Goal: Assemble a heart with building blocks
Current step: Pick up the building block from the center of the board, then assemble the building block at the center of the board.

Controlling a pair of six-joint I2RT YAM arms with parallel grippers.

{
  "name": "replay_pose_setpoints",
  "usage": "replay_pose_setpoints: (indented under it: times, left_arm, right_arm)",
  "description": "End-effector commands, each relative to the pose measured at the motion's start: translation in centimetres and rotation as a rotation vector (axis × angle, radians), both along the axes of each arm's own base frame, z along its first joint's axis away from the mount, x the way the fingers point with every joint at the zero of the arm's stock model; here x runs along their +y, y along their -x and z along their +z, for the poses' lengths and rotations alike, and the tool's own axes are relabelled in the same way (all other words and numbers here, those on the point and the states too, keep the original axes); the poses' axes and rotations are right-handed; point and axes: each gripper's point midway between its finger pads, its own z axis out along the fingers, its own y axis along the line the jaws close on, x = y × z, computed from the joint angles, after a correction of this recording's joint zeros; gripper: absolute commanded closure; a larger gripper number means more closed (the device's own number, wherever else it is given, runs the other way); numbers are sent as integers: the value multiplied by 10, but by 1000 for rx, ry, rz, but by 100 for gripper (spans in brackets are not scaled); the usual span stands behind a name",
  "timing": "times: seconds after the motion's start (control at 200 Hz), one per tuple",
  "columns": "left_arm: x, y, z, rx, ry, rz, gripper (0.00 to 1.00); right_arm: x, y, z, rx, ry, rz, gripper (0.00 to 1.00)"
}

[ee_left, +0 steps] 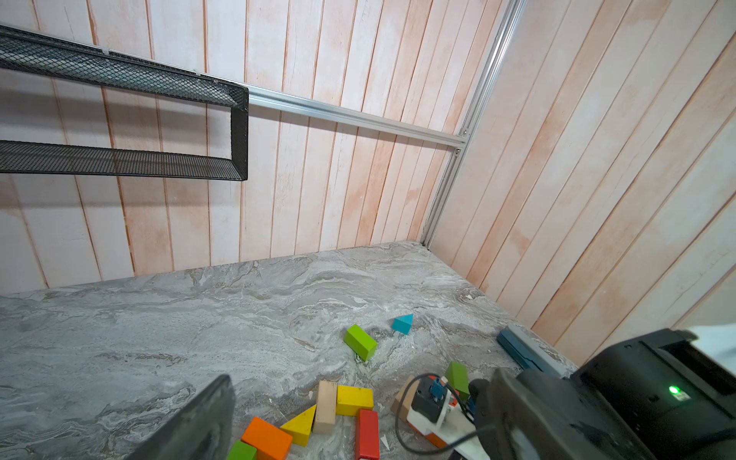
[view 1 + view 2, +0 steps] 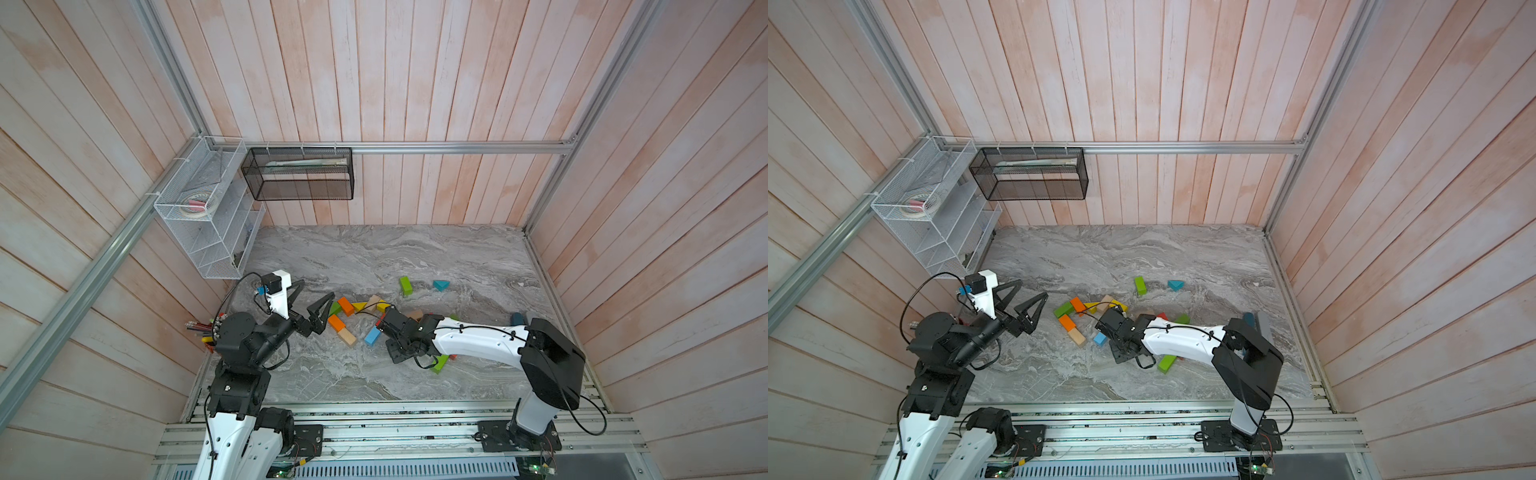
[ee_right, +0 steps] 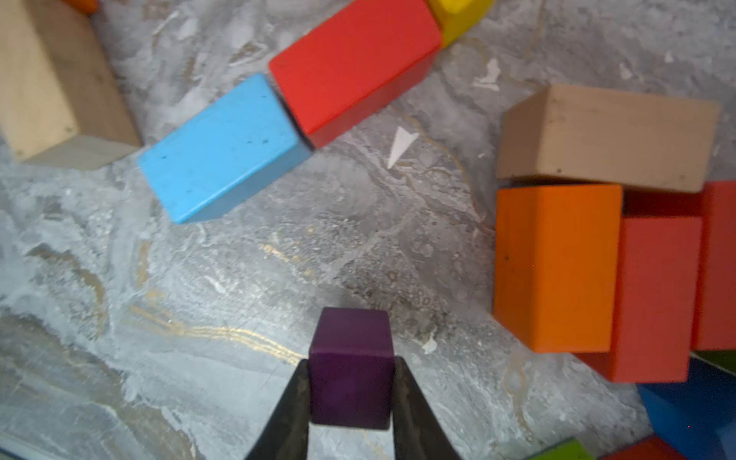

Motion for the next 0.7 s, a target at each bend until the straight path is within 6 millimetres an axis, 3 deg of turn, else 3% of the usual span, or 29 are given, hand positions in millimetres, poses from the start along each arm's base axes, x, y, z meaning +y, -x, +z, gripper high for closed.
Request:
replay_pose_setpoints:
  times: [0.0,0.22,0.395,0.695]
  left_arm:
    - [8,-1,2,-20,-5,49,0]
    - [33,-12,-1,10,0,214,0]
    - [37,-11,0,3,3,235,0]
    - [36,-12,0,4,3,228,0]
  right_arm:
    - [21,3,17,-49,-21,129,76]
    - [61,11,31,-61,-84,353,76]
    - [86,9,35,-71,-104,464,76]
    - [105,0,22,-76,-59,570,77]
